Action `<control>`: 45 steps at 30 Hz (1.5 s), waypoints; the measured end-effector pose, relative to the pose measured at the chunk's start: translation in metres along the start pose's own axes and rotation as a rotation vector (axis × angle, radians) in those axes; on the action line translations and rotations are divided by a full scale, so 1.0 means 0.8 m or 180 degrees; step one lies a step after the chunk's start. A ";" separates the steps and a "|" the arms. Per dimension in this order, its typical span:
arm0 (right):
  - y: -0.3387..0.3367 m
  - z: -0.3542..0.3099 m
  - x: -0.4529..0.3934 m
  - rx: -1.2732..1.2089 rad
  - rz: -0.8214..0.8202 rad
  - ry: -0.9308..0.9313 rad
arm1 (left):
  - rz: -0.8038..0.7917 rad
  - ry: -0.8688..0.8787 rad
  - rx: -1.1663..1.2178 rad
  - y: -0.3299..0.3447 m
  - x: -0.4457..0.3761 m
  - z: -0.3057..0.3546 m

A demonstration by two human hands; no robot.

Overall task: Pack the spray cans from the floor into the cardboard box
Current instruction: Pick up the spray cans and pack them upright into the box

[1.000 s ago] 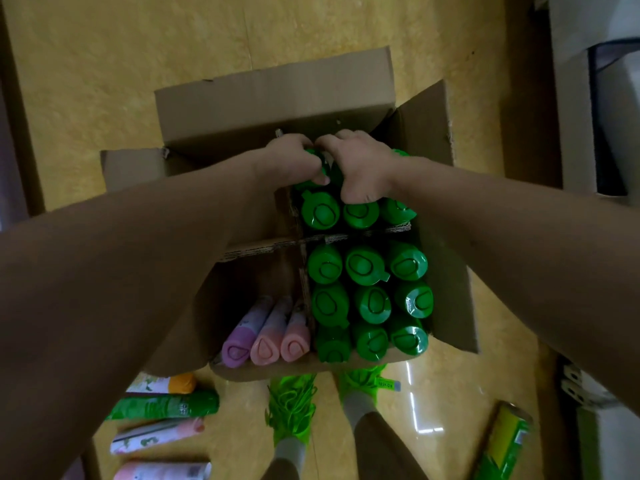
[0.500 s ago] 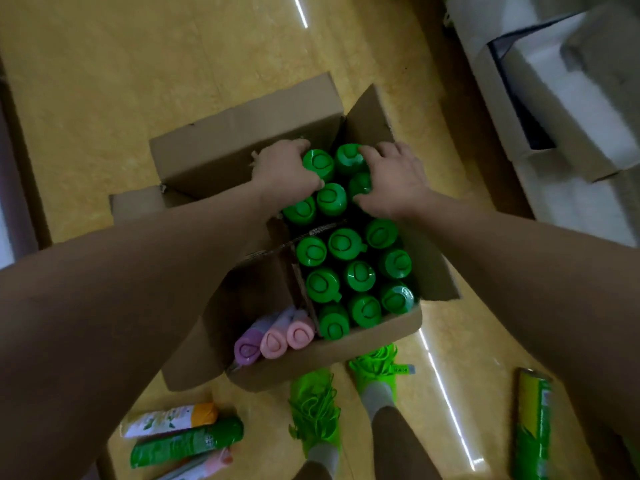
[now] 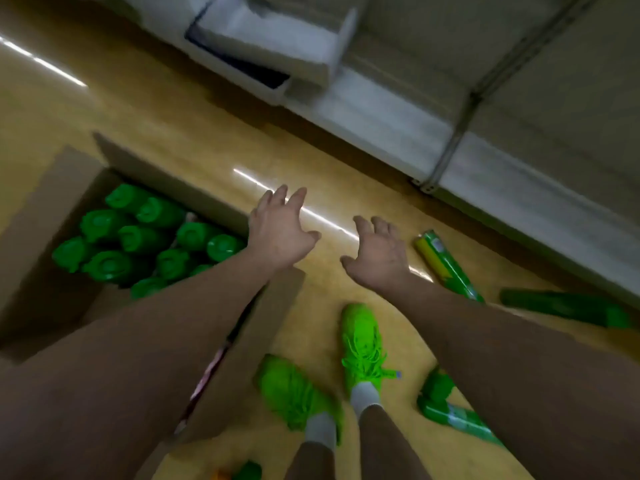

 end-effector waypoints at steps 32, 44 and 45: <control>0.527 0.434 0.292 -0.4339 -0.0236 0.5186 | -0.2383 0.0697 -0.1228 0.689 0.135 0.216; 0.605 0.432 0.250 -0.5799 0.0257 0.5684 | -0.1554 -0.0179 -0.0560 0.764 0.116 0.182; 0.607 0.430 0.253 -0.5849 0.0262 0.5756 | -0.1564 -0.0159 -0.0606 0.761 0.115 0.183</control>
Point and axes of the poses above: each hand's wrist, its own x-axis away from the middle knuckle, its own y-axis out of the palm, z = x × y, the point moved 4 cm from there along -x, towards the middle knuckle, and after that the axes turned 8 degrees about x, right-handed, at the moved point
